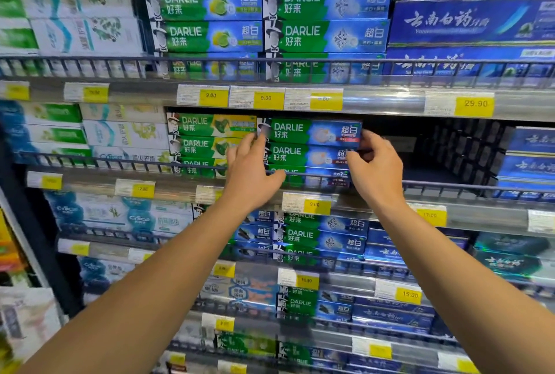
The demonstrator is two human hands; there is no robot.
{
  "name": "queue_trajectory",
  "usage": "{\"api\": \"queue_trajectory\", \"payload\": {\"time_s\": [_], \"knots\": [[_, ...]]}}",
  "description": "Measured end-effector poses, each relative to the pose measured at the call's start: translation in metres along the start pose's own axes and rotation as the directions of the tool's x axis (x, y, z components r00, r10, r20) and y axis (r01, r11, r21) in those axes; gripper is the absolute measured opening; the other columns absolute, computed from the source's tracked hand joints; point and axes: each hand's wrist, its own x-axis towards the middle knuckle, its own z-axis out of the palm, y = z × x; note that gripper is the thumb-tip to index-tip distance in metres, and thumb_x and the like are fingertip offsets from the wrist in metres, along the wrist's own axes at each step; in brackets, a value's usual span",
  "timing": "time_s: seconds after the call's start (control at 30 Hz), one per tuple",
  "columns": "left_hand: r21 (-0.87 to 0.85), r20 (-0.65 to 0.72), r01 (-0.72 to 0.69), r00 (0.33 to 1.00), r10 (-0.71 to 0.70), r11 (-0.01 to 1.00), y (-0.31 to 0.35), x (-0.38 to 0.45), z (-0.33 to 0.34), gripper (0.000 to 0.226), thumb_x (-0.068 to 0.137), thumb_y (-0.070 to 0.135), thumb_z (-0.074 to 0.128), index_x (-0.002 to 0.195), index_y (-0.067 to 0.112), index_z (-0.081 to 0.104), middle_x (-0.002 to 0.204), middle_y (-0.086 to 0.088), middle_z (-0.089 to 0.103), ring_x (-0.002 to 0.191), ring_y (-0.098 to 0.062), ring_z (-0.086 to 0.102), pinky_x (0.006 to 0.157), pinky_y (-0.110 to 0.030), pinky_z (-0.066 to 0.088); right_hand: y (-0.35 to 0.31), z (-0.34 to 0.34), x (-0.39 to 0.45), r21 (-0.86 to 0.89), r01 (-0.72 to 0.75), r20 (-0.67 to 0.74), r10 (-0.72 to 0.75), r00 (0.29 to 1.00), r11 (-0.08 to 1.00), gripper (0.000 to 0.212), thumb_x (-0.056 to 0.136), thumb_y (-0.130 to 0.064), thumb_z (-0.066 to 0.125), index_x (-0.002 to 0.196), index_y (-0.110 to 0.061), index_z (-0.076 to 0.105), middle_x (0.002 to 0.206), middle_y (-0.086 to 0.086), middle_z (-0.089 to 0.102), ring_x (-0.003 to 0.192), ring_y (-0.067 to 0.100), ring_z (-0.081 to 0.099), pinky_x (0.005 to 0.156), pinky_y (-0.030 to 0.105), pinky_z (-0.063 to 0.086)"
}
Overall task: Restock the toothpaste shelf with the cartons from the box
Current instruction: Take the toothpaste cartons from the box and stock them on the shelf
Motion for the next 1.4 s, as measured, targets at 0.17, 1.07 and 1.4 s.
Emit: {"api": "queue_trajectory", "payload": {"time_s": [0.17, 1.07, 1.4], "knots": [[0.026, 0.022, 0.009, 1.000, -0.009, 1.000, -0.002, -0.001, 0.001, 0.081, 0.085, 0.039, 0.060, 0.151, 0.020, 0.017, 0.157, -0.001, 0.015, 0.141, -0.029, 0.012, 0.114, -0.042, 0.018, 0.001, 0.000, 0.000, -0.058, -0.016, 0.096, 0.021, 0.995, 0.998, 0.044, 0.075, -0.037, 0.053, 0.118, -0.033, 0.061, 0.104, -0.005, 0.068, 0.093, 0.019, 0.060, 0.086, 0.038, 0.050], [-0.228, 0.032, -0.039, 0.998, 0.048, 0.973, -0.014, -0.021, -0.020, 0.071, 0.085, 0.031, 0.063, 0.148, 0.019, 0.031, 0.151, -0.001, 0.034, 0.139, -0.022, 0.027, 0.115, -0.042, 0.022, -0.006, -0.005, -0.036, -0.215, 0.025, 0.083, -0.007, 0.997, 0.976, 0.078, 0.081, -0.025, 0.063, 0.149, -0.018, 0.026, 0.144, 0.005, 0.039, 0.129, 0.027, 0.038, 0.107, 0.038, 0.034], [-0.397, 0.354, 0.157, 0.935, -0.007, 0.904, -0.036, -0.168, 0.055, 0.069, 0.090, 0.034, 0.063, 0.149, 0.025, 0.029, 0.151, 0.005, 0.038, 0.136, -0.017, 0.038, 0.110, -0.042, 0.036, 0.044, -0.005, -0.200, -0.330, 0.047, 0.384, 0.089, 0.919, 0.943, 0.063, 0.088, -0.029, 0.061, 0.144, -0.014, 0.035, 0.142, 0.007, 0.043, 0.130, 0.026, 0.039, 0.107, 0.039, 0.034]]}}
